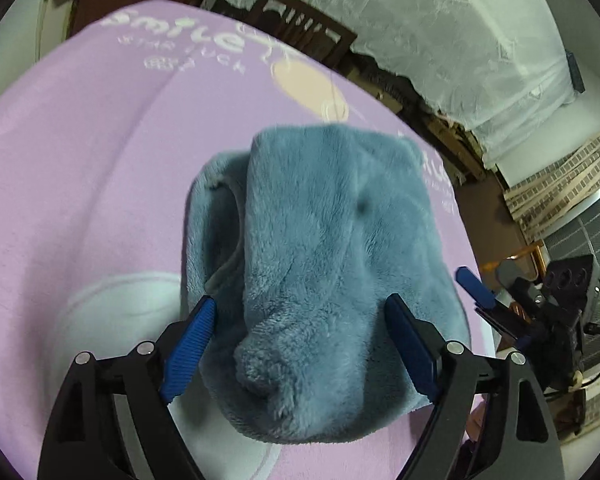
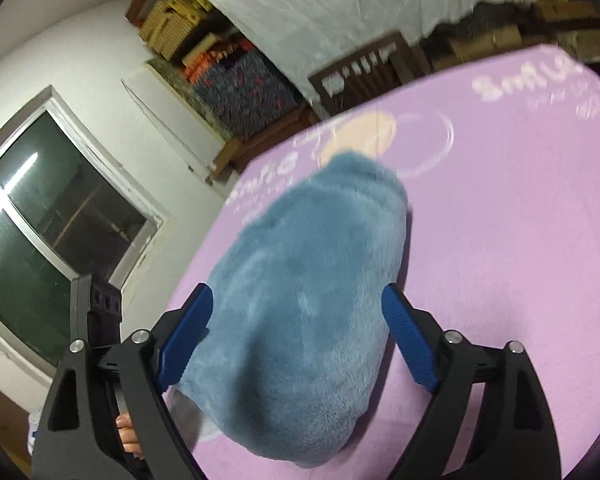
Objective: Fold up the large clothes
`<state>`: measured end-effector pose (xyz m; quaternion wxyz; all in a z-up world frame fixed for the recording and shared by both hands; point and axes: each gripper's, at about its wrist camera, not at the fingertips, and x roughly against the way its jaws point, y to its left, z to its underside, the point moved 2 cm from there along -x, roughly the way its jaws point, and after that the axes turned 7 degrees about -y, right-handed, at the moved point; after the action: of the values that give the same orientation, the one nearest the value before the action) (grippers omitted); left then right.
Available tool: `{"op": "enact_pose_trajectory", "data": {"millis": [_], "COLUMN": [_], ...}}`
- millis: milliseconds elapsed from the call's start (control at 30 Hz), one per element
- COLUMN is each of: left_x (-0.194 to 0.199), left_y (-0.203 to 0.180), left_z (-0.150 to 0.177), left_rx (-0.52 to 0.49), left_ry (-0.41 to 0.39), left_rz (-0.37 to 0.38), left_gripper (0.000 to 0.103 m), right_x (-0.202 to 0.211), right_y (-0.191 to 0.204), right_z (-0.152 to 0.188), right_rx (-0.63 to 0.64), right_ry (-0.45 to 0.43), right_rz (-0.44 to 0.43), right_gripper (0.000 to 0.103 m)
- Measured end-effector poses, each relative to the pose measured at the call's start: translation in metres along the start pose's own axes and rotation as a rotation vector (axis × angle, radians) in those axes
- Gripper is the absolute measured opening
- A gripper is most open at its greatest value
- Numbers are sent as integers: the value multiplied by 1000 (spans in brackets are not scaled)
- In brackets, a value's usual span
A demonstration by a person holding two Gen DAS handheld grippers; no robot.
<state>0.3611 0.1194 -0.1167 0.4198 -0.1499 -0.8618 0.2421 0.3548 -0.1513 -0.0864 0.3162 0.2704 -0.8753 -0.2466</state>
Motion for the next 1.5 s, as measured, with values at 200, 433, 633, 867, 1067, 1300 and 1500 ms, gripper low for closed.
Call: {"op": "enact_pose_trajectory", "data": {"millis": [200,433,633,867,1067,1300,1500], "left_x": [-16,-21,-29,-36,-34,-27,-4], "left_y": [7,8,6,-4,-6,-10,-25], "left_z": [1,2,0,3,7,9,9], "left_rx": [56,57,69,20,10,9,-19], "left_ry": [18,11,16,-2,-11,-13,-51], "left_rz": [89,149,190,146,139,180,207], "left_gripper": [89,91,92,91,90,87,87], "right_x": [-30,-40,-50,-60,-60,-51,-36], "right_y": [-5,-14,-24,-11,-6,-4,1], "right_z": [23,32,37,42,45,47,40], "right_rx": [-22,-84,-196,-124,-116,-173,-234], "right_ry": [124,166,195,173,156,130,116], "right_rz": [9,-17,-98,-67,-108,-177,-279], "right_gripper": [91,94,94,96,94,72,68]}}
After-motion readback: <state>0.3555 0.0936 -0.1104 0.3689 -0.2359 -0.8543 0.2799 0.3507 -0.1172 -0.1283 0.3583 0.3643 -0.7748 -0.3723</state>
